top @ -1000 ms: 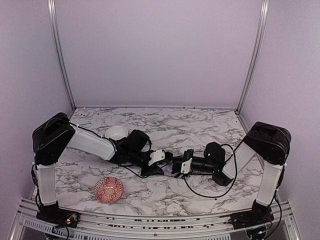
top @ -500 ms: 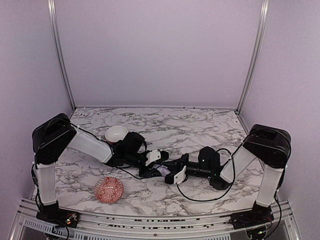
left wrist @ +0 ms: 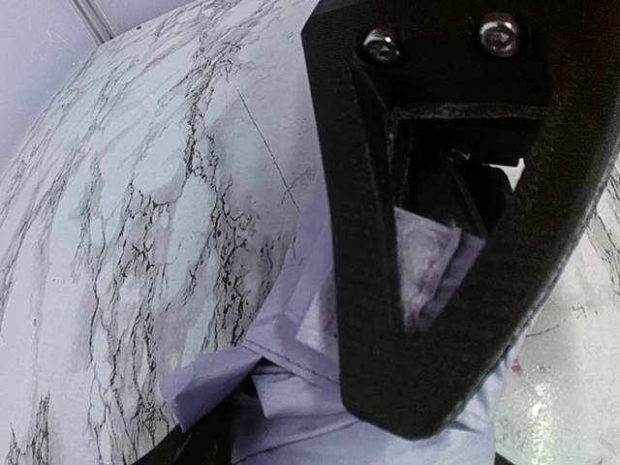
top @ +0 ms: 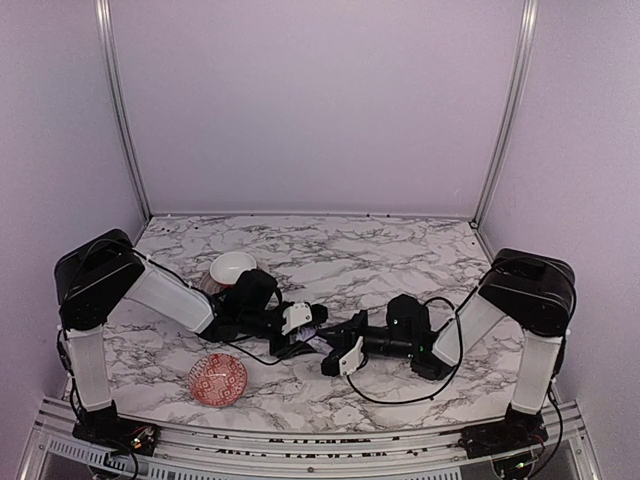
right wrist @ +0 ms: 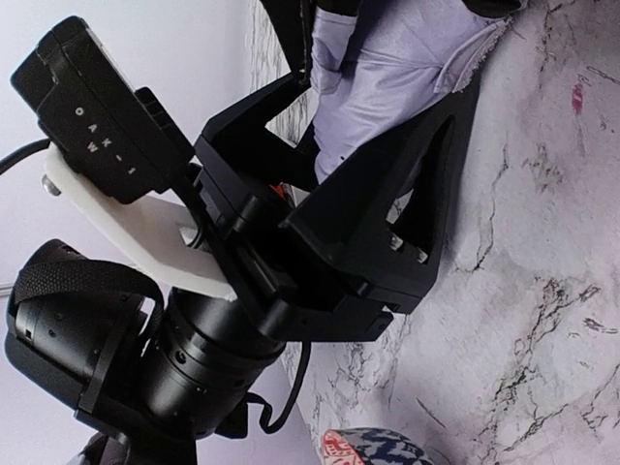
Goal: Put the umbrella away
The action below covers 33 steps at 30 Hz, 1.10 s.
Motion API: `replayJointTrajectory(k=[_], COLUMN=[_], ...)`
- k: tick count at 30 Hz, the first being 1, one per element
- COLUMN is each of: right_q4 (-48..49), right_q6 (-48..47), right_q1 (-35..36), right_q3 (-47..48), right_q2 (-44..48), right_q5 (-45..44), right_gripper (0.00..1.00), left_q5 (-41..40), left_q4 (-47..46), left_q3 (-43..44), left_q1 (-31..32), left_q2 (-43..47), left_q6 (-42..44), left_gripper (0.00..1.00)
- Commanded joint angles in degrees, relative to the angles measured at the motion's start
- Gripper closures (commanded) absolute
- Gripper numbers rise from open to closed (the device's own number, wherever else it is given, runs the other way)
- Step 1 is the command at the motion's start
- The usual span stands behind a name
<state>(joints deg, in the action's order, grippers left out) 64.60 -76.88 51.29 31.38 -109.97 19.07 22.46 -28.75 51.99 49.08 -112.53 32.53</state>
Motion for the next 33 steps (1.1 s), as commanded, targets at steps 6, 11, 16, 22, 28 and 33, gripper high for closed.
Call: replayJointTrajectory(k=[6, 11, 16, 22, 28, 33], right_q4=[-13.27, -13.35, -13.56, -13.46, -13.30, -12.63], right_q6=[-1.85, -2.21, -2.65, -2.81, -3.09, -2.95], right_q1=[0.57, 0.40, 0.42, 0.39, 0.46, 0.53], right_q3=[-1.36, -1.12, -0.77, -0.92, -1.50, -1.53], right_q2=[-3.50, -3.91, -4.10, -4.19, -3.87, -4.16], right_q5=[-0.66, -1.11, -1.89, -2.48, -2.07, -2.28], right_gripper=[1.00, 1.00, 1.00, 1.00, 1.00, 1.00], left_q5=[-6.37, -6.18, -4.86, -7.55, -9.78, -6.08], left_q4=[0.45, 2.23, 8.44, 11.39, 6.94, 4.47], left_q3=[-5.32, -7.13, -6.11, -3.29, -1.23, -1.39], left_q1=[0.29, 1.71, 4.51, 5.27, 5.30, 5.19], left_q2=[6.37, 10.53, 13.94, 10.83, 6.92, 5.89], left_q6=[0.42, 2.05, 5.37, 13.50, 19.57, 20.86], left_gripper=[0.32, 0.17, 0.01, 0.01, 0.01, 0.01])
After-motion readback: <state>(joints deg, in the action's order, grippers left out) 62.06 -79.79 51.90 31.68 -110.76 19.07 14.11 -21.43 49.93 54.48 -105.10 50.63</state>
